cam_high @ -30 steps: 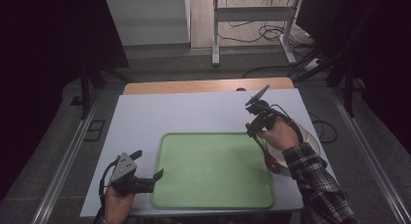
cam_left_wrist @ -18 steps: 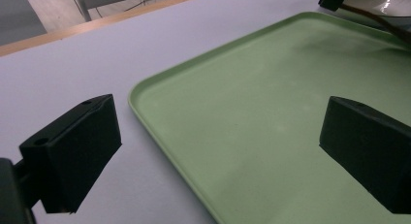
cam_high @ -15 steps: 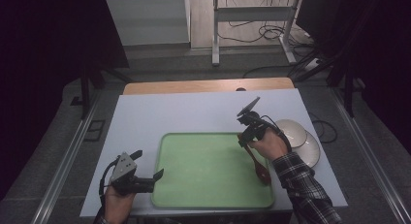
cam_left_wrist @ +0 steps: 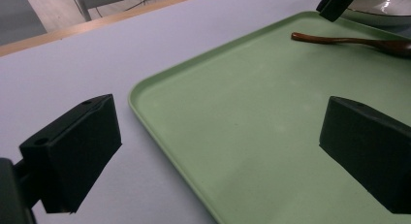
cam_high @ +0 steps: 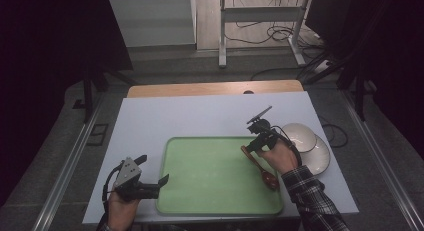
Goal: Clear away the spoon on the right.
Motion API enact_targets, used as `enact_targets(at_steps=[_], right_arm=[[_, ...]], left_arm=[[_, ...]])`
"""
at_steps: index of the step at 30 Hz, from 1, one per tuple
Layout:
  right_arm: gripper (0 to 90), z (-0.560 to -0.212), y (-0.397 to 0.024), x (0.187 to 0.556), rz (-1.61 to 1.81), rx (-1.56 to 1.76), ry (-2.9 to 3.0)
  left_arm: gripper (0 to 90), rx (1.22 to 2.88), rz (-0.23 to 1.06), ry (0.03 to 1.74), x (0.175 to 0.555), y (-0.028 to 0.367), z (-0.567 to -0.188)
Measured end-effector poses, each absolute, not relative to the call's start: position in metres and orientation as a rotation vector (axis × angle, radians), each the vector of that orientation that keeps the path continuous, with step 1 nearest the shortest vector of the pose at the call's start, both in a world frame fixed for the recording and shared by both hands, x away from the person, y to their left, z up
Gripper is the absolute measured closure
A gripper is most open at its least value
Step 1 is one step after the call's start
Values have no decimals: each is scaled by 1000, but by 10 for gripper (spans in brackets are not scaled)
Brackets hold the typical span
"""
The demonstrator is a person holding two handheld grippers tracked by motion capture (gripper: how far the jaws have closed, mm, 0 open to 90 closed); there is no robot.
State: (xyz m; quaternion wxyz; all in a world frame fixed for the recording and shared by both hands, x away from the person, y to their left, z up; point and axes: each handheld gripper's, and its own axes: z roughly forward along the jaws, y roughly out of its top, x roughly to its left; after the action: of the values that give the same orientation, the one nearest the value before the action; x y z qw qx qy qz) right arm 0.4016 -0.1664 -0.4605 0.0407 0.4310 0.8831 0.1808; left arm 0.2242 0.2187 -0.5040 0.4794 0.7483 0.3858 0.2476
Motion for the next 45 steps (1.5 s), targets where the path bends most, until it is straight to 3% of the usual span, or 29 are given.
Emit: enact_targets(at_steps=[4, 5, 7, 13, 25, 45], right_arm=[[668, -457, -170, 395, 627, 1266, 2677], [734, -456, -172, 388, 697, 1192, 2658], [785, -457, -172, 383, 730, 1143, 2643], [890, -462, -172, 371, 813, 1006, 2616], [900, -476, -173, 364, 945, 987, 2564], [899, -507, -163, 370, 832, 930, 2583]], left_arm=[[11, 1826, 605, 941, 224, 219, -504], [11, 1827, 605, 941, 224, 219, -504], [11, 1827, 605, 941, 224, 219, -504], [11, 1823, 606, 943, 224, 219, -504], [11, 1813, 594, 950, 225, 221, -505], [11, 1826, 593, 935, 225, 218, -505]])
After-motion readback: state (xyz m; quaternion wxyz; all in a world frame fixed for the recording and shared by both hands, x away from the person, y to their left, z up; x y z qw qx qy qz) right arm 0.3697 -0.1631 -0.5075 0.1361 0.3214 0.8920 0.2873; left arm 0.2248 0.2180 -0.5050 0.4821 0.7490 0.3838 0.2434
